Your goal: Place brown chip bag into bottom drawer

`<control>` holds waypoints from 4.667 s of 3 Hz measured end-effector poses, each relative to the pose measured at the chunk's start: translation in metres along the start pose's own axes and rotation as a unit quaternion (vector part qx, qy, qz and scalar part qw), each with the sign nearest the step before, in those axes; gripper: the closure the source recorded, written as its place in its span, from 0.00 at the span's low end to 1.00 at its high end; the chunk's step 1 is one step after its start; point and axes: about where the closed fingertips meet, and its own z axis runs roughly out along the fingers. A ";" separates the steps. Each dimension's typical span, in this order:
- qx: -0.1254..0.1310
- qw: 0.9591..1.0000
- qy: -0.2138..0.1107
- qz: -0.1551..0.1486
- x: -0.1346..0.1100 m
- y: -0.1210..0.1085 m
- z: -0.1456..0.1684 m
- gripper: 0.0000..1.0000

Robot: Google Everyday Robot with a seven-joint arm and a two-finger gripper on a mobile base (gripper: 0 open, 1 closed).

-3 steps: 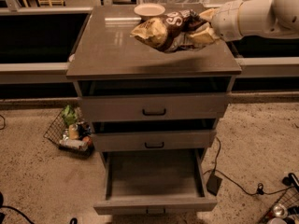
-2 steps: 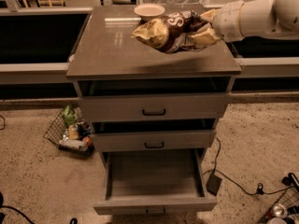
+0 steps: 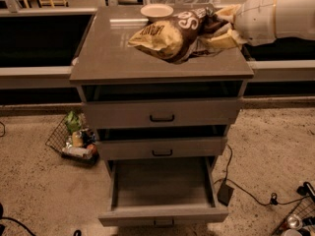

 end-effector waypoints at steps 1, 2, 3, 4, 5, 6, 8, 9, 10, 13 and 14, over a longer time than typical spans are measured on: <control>-0.014 0.997 -0.044 0.054 -0.010 0.050 0.001 1.00; -0.047 0.994 -0.059 0.081 -0.013 0.089 0.019 1.00; -0.048 0.994 -0.058 0.080 -0.012 0.090 0.020 1.00; -0.046 0.990 -0.061 0.117 0.003 0.110 0.024 1.00; -0.011 0.981 -0.062 0.182 0.027 0.145 0.020 1.00; 0.021 0.964 -0.028 0.263 0.075 0.195 0.012 1.00; 0.011 0.940 -0.003 0.340 0.121 0.266 0.027 1.00; 0.009 0.936 -0.003 0.351 0.125 0.273 0.032 1.00; -0.004 0.915 0.015 0.404 0.162 0.310 0.060 1.00; -0.017 0.827 0.047 0.560 0.278 0.418 0.133 1.00; 0.000 0.804 0.132 0.580 0.362 0.444 0.166 1.00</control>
Offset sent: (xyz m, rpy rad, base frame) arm -0.0400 0.0138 -0.0192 0.1017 0.0772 0.0242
